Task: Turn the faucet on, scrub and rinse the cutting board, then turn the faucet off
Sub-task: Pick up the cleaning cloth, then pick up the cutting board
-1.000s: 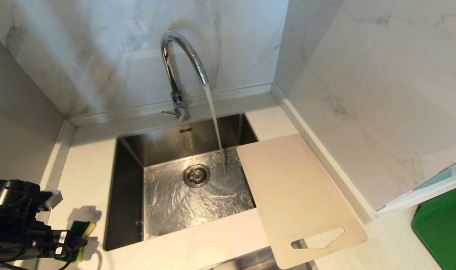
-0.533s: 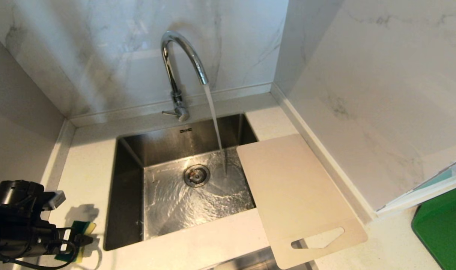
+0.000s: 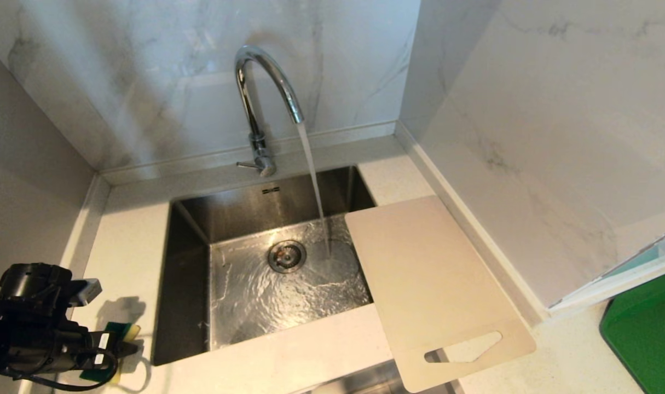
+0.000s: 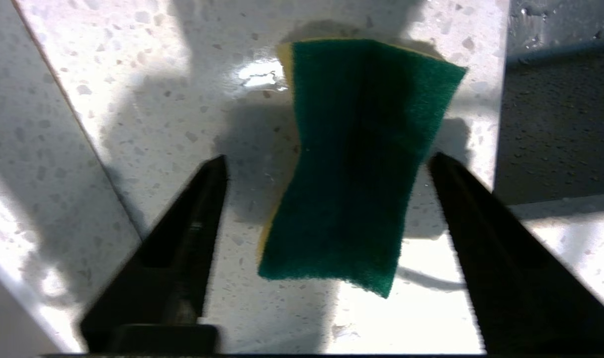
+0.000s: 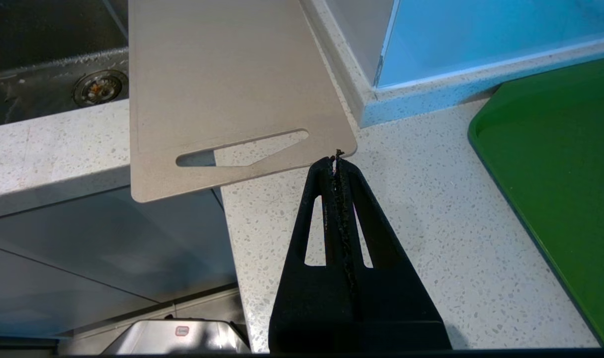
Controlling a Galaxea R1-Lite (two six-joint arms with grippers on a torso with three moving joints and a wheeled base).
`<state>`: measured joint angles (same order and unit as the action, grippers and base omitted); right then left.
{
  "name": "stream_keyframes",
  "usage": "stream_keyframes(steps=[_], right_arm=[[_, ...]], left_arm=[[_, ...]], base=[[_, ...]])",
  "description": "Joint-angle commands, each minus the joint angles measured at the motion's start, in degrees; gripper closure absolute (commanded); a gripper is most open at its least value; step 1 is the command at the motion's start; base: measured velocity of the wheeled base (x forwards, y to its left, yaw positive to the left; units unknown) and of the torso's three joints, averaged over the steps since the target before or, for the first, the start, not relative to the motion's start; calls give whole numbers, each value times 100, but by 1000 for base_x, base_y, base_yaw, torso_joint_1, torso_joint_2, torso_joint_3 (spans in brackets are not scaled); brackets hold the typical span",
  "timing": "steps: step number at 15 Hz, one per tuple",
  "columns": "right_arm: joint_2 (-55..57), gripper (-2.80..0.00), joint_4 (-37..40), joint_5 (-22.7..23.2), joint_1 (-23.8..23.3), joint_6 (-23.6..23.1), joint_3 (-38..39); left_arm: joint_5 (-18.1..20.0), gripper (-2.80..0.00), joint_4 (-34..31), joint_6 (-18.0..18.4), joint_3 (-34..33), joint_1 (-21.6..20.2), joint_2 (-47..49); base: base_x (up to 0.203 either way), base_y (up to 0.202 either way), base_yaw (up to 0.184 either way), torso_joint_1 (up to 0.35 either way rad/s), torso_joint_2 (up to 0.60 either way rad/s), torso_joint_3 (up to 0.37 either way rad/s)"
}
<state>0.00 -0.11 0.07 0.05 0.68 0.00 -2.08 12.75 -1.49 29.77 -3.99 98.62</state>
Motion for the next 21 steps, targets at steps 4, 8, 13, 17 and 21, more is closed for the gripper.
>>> stream_keyframes(steps=[4, 8, 13, 17, 21], right_arm=[[0, 0, -7, 1, 4, 2, 0], [0, 0, -4, 1, 4, 2, 0], [0, 0, -7, 1, 4, 2, 0], [0, 0, -5, 1, 4, 2, 0], [0, 0, -7, 1, 4, 2, 0]], left_arm=[[91, 0, -1, -9, -15, -14, 43], [191, 0, -1, -18, -15, -85, -20], [199, 0, -1, -27, -18, -86, -153], [133, 0, -10, 2, -6, -85, -735], [79, 0, -68, 168, 156, -329, -1156]], base=[[0, 0, 0, 0, 0, 0], [0, 0, 0, 0, 0, 0], [0, 0, 0, 0, 0, 0], [0, 0, 0, 0, 0, 0], [0, 0, 0, 0, 0, 0]])
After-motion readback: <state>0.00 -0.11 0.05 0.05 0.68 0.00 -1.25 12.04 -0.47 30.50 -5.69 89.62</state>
